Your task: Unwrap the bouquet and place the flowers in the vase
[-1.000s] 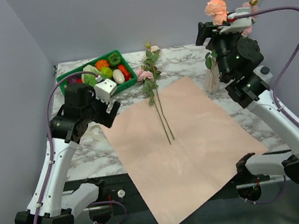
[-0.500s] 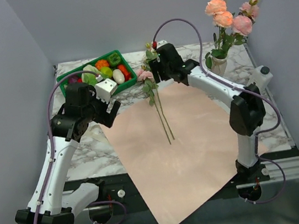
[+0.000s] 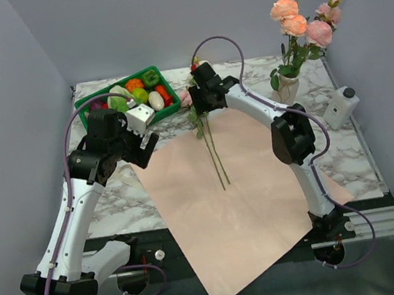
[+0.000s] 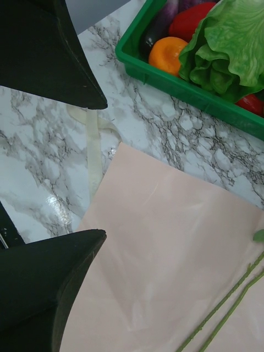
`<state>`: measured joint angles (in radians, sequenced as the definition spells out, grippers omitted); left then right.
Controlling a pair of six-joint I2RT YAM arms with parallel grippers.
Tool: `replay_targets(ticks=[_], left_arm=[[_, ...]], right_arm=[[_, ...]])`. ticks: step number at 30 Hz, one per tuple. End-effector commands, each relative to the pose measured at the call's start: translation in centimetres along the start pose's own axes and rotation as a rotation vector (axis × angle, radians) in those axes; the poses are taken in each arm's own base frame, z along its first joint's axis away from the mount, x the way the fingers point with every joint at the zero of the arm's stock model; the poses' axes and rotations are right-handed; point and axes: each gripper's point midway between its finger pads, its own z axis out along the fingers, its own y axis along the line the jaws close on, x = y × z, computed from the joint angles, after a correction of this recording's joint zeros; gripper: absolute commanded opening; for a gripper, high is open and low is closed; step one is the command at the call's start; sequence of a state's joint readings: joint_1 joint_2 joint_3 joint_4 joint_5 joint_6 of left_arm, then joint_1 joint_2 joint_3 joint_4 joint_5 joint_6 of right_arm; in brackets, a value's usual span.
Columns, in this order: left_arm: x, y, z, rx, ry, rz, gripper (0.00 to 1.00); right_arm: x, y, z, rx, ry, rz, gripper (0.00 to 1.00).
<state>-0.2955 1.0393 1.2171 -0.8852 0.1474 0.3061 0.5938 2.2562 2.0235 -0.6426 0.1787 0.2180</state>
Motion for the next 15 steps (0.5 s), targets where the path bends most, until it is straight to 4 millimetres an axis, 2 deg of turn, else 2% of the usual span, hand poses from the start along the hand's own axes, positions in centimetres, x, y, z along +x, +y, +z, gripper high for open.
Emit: replay_targets(ticks=[1, 3, 4, 5, 6, 9, 15], left_arm=[[0.1, 0.6, -0.7, -0.032, -0.002, 0.013, 0.99], [0.3, 0.6, -0.6, -0.034, 0.001, 0.019, 0.99], [0.4, 0.6, -0.6, -0.036, 0.000, 0.020, 0.99], [0.5, 0.5, -0.6, -0.036, -0.002, 0.025, 0.99], [0.8, 0.5, -0.4, -0.036, 0.003, 0.026, 0.99], [1.0, 0.6, -0.2, -0.037, 0.010, 0.028, 0.99], [0.8, 0.5, -0.3, -0.036, 0.003, 0.029, 0.99]], right_arm=[[1.6, -0.1, 1.7, 0.003, 0.076, 0.042, 0.67], [2.4, 0.2, 1.3, -0.027, 0.077, 0.041, 0.66], [1.4, 0.6, 1.2, -0.054, 0.025, 0.050, 0.66], [0.7, 1.0, 0.1, -0.087, -0.003, 0.053, 0.66], [1.3, 1.3, 0.1, -0.103, 0.003, 0.045, 0.67], [0.8, 2.7, -0.4, -0.176, -0.012, 0.019, 0.70], [1.6, 4.3, 0.5, -0.223, 0.028, -0.004, 0.72]])
